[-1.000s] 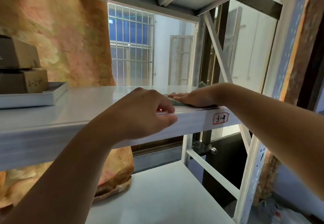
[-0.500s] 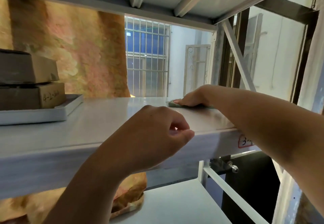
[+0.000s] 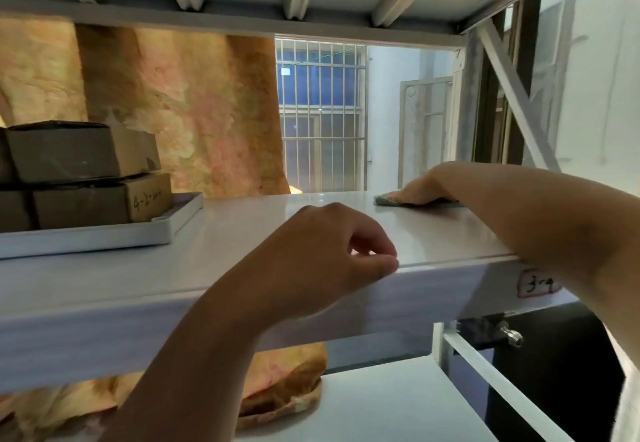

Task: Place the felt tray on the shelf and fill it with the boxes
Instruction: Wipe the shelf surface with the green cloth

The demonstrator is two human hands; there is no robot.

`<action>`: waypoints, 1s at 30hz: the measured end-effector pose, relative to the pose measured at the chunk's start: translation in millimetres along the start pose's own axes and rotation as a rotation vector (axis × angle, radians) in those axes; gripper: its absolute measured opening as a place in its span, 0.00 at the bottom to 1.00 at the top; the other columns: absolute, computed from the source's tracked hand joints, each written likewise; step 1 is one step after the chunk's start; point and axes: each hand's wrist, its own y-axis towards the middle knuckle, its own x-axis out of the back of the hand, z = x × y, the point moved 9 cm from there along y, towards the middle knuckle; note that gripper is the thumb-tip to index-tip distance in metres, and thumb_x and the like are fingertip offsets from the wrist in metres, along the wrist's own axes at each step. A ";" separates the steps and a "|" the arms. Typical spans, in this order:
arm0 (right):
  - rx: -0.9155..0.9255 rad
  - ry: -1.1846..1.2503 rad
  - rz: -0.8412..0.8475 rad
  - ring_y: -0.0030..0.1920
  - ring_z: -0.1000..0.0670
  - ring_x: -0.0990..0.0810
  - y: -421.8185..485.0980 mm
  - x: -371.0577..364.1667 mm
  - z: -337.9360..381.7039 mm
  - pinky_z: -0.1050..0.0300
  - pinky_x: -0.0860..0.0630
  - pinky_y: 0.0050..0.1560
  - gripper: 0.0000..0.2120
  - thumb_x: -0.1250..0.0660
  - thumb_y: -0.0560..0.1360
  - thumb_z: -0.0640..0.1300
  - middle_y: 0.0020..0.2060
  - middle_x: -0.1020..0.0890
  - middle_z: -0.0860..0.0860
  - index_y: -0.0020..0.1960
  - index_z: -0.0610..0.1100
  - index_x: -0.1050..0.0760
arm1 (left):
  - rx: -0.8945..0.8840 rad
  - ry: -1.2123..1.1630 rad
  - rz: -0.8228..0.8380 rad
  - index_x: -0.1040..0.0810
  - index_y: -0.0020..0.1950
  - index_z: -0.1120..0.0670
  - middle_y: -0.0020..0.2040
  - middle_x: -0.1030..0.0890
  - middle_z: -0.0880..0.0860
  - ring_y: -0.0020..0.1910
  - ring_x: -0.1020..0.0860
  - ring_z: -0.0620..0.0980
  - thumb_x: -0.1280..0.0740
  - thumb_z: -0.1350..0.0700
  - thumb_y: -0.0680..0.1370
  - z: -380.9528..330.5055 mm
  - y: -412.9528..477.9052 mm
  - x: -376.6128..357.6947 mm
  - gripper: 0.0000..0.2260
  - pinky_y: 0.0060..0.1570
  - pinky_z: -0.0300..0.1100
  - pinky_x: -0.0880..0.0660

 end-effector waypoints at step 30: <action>0.216 -0.103 -0.149 0.64 0.47 0.29 -156.0 -41.4 -65.3 0.53 0.37 0.70 0.22 0.53 0.83 0.50 0.66 0.31 0.46 0.76 0.52 0.45 | 0.004 0.124 -0.128 0.15 0.47 0.57 0.43 0.16 0.51 0.32 0.24 0.44 0.36 0.54 0.78 -10.9 -7.5 5.7 0.11 0.29 0.27 0.37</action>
